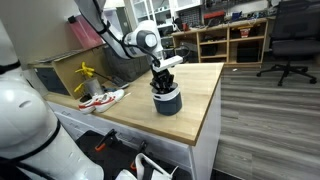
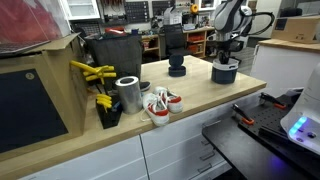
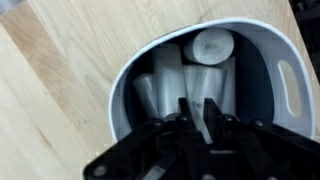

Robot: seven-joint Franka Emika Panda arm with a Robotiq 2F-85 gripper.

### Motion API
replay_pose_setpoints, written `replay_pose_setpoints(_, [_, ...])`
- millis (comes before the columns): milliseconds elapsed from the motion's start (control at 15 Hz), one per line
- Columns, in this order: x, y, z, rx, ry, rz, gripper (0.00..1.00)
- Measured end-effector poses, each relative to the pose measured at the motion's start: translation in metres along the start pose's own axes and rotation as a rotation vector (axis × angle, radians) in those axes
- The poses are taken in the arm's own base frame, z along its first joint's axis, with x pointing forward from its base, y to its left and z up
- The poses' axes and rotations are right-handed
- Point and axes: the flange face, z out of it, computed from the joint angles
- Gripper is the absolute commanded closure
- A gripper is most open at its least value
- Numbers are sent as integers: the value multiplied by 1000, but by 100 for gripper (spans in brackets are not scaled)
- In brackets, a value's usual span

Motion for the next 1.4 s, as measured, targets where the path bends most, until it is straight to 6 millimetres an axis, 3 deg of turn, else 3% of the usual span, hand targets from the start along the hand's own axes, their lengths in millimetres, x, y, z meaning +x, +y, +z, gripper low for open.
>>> replay_pose_setpoints(400, [0,3,-38,-26,19,6,94])
replay_pose_setpoints(600, [4,-1,-38,-21,15,-6,75])
replay_pose_setpoints(733, [6,-6,-30,-5,3,-20,52])
replay_pose_setpoints(1000, [9,-13,-3,36,-32,-48,33])
replay_pose_setpoints(1133, [11,-13,8,46,-38,-55,33])
replay_pose_setpoints(1267, [12,-14,15,52,-38,-57,42])
replay_pose_setpoints(1400, [13,-14,21,55,-38,-59,64])
